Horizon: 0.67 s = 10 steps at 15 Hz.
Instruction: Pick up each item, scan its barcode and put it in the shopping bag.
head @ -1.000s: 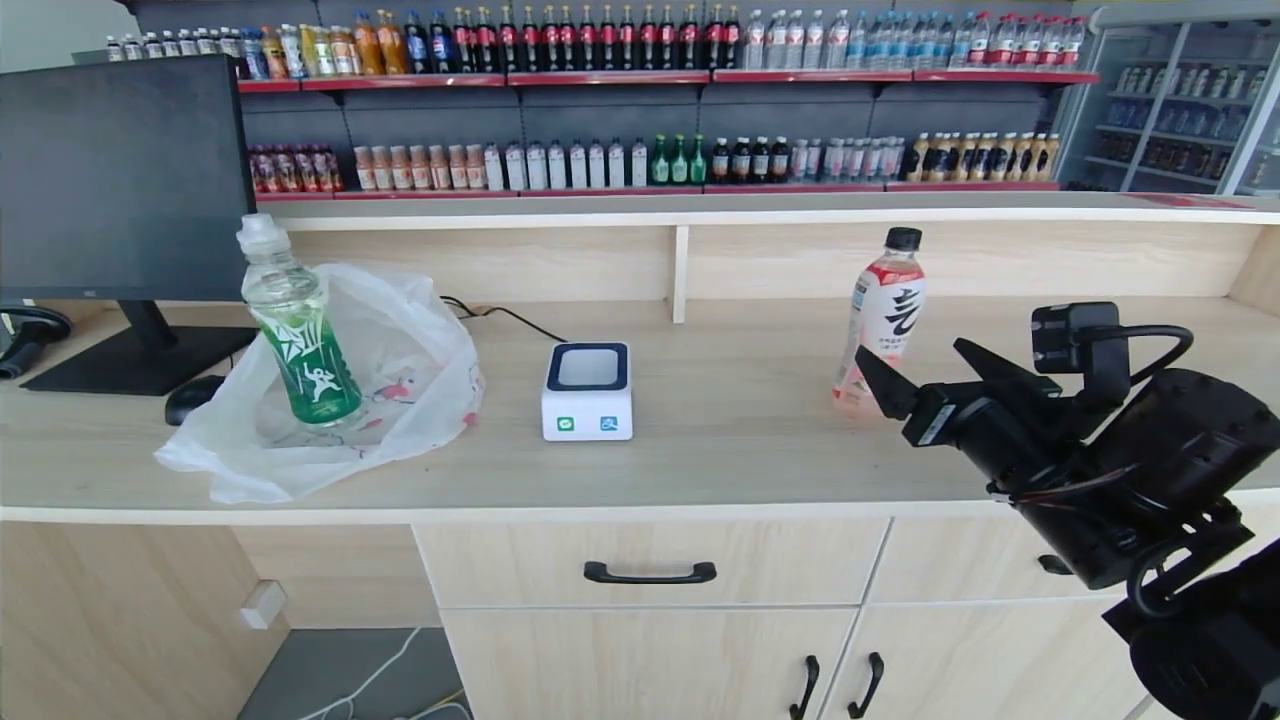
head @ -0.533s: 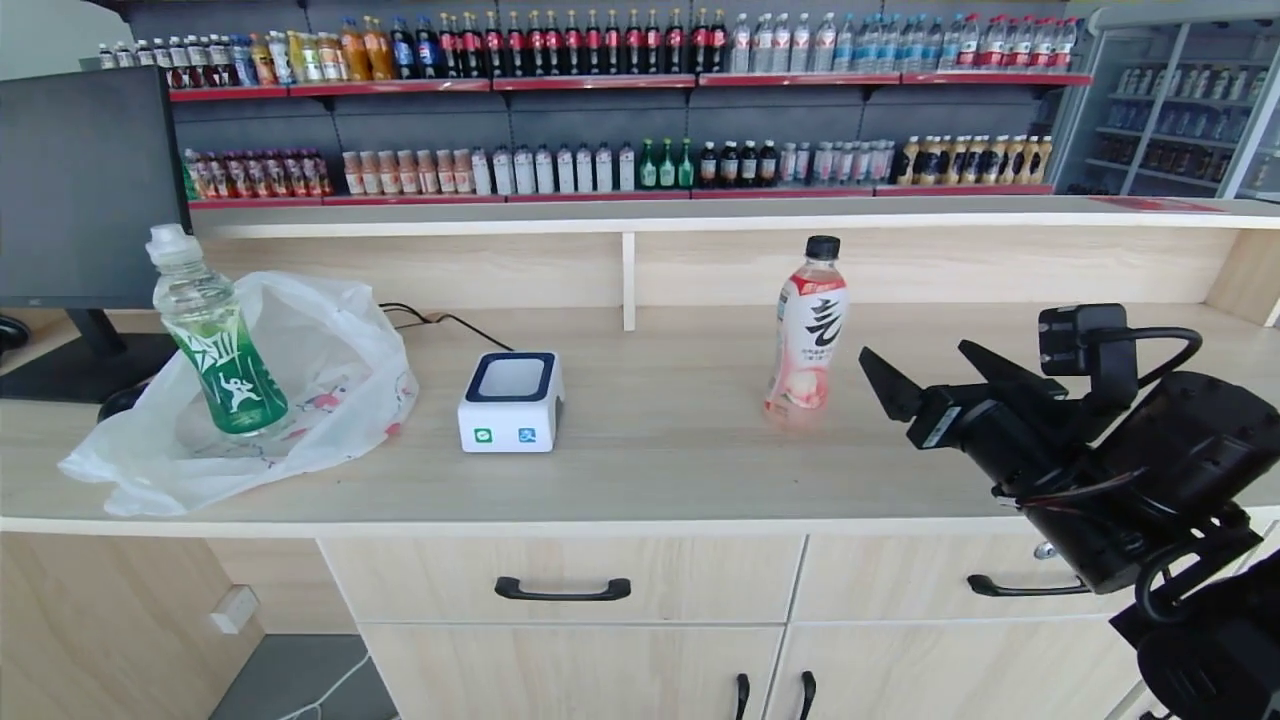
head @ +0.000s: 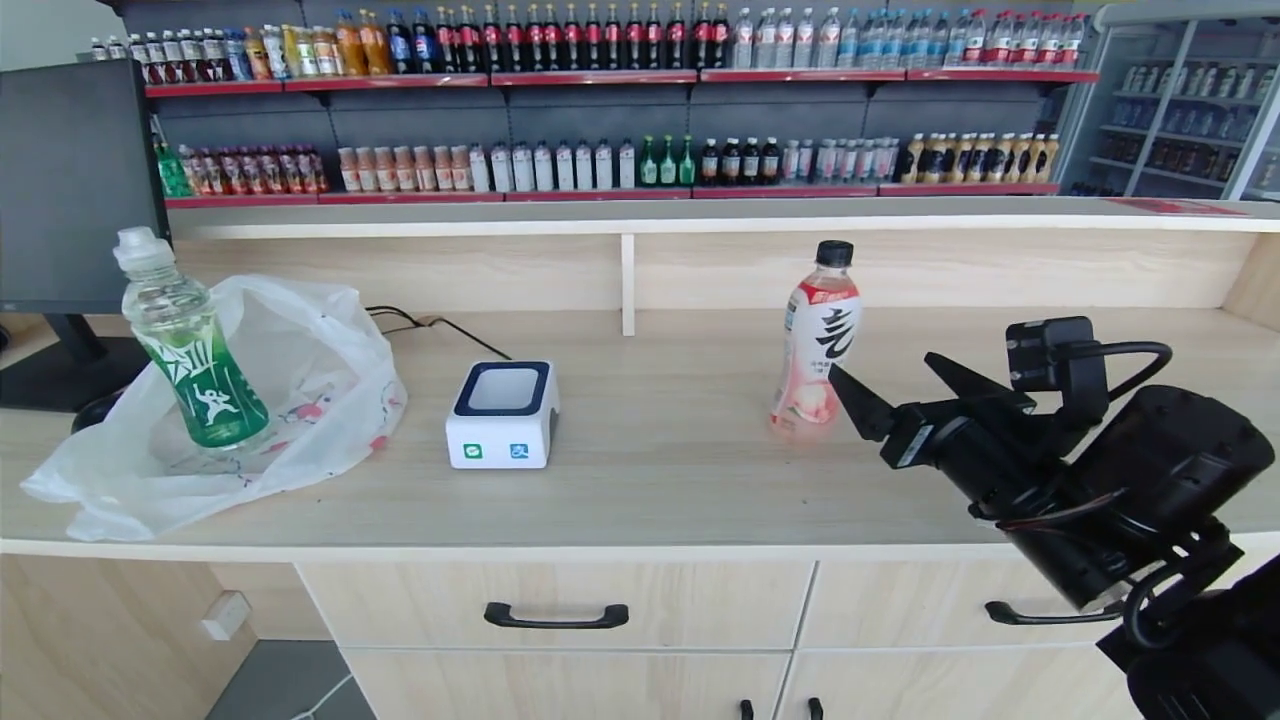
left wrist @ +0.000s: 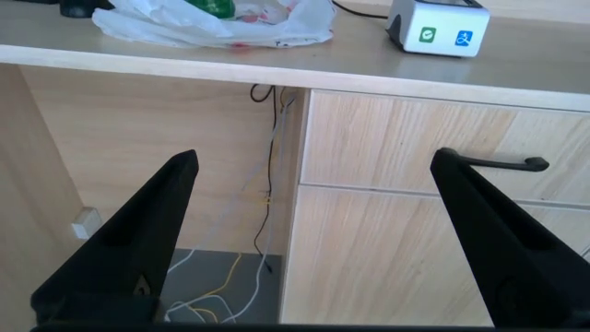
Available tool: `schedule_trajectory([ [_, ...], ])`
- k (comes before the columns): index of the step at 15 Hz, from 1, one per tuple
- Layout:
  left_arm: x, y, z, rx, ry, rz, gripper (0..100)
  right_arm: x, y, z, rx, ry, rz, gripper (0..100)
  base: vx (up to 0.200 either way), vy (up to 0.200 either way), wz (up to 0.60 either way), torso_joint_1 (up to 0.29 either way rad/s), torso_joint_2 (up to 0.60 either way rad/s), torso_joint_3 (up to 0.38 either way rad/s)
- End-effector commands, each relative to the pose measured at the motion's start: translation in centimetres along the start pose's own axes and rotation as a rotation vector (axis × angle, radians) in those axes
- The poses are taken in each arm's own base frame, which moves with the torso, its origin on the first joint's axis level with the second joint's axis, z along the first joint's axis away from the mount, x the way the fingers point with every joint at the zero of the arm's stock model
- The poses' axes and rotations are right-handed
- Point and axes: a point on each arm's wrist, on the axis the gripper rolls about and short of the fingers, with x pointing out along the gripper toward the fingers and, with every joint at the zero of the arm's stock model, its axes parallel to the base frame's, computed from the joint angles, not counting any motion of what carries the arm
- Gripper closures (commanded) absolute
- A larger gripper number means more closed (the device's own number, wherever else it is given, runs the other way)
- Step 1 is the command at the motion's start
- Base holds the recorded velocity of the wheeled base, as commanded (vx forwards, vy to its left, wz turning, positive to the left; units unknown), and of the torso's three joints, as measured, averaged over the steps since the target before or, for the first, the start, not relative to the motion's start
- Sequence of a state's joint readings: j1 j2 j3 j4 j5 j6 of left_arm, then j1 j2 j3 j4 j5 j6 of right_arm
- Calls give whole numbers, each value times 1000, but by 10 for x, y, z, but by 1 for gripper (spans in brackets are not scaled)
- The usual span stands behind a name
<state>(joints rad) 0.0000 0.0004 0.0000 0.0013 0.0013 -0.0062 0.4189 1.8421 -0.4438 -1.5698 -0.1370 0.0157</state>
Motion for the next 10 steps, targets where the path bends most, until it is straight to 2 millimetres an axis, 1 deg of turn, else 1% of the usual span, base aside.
schedule_trajectory([
  [1, 0, 0, 0, 0, 0, 0, 0, 3, 2, -6, 1, 15, 5, 0, 0, 0, 0, 0, 0, 0],
  [5, 0, 0, 0, 0, 0, 0, 0, 12, 2, -13, 0, 23, 3, 0, 0, 0, 0, 0, 0, 0],
  [7, 0, 0, 0, 0, 0, 0, 0, 24, 1, -22, 3, 30, -9, 0, 0, 0, 0, 0, 0, 0],
  [10, 0, 0, 0, -1, 0, 0, 0, 37, 3, -28, 6, 24, -6, 0, 0, 0, 0, 0, 0, 0],
])
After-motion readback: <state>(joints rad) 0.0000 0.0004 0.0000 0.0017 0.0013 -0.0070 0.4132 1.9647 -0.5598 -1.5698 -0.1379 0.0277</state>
